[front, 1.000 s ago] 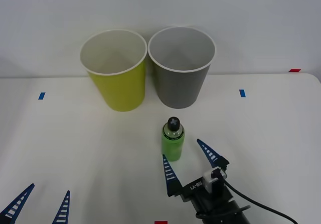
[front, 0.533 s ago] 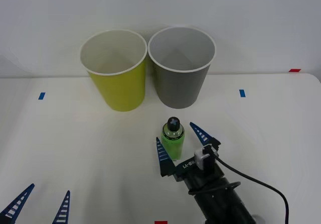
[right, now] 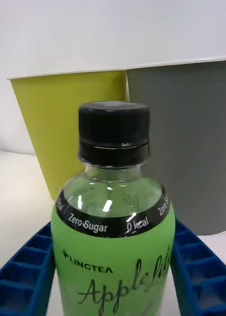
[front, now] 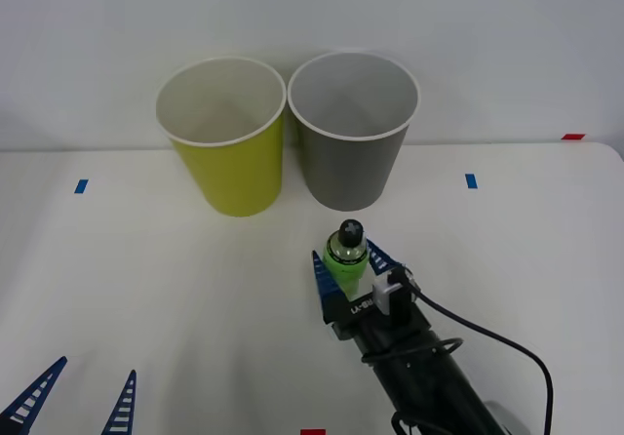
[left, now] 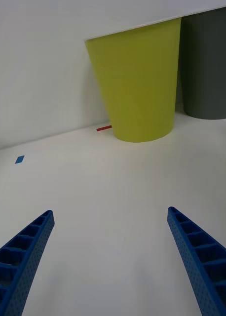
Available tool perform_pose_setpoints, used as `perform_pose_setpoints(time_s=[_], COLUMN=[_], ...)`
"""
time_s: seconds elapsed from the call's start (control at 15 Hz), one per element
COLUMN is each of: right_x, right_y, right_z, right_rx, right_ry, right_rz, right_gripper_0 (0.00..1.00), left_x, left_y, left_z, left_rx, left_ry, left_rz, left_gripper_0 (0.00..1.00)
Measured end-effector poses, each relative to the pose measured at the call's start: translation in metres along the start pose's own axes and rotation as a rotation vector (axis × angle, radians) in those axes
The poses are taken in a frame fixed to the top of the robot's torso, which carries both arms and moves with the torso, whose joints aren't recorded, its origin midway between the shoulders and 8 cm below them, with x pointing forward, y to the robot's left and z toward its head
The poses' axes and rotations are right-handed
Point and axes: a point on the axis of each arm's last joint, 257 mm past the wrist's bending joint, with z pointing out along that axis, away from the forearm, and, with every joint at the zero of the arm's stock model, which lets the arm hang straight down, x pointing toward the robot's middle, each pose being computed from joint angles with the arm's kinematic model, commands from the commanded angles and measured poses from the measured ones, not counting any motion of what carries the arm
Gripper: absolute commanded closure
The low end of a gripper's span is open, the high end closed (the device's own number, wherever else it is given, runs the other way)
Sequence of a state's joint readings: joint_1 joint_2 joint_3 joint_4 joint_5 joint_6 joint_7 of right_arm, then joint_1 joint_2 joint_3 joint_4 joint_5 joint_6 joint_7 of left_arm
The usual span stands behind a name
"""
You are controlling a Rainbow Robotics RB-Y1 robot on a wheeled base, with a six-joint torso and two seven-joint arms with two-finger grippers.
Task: Put cans in the gray bin and PET bottles in the light green bin.
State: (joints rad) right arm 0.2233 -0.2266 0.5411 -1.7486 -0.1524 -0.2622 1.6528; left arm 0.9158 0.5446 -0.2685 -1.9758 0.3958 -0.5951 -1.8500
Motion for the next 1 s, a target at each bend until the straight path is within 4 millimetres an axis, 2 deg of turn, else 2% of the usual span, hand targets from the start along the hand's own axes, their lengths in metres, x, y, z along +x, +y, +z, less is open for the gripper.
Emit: perform_pose_setpoints(time_s=[0.33, 0.6, 1.0], right_x=[-0.002, -0.015, -0.084], right_y=[0.0, -0.002, -0.015], right_z=[0.0, 0.003, -0.01], right_rx=[0.003, -0.005, -0.01], right_ry=[-0.002, 0.069, 0.254], right_rz=[0.025, 0.008, -0.046], right_gripper_0=[1.0, 1.0, 1.0], left_x=[0.0, 0.0, 0.0], left_y=[0.0, 0.0, 0.0], left_z=[0.0, 0.0, 0.0], left_rx=[0.0, 0.0, 0.0], left_ry=[0.0, 0.0, 0.0], left_rz=[0.0, 0.0, 0.0], left_gripper_0=[0.21, 0.21, 0.21])
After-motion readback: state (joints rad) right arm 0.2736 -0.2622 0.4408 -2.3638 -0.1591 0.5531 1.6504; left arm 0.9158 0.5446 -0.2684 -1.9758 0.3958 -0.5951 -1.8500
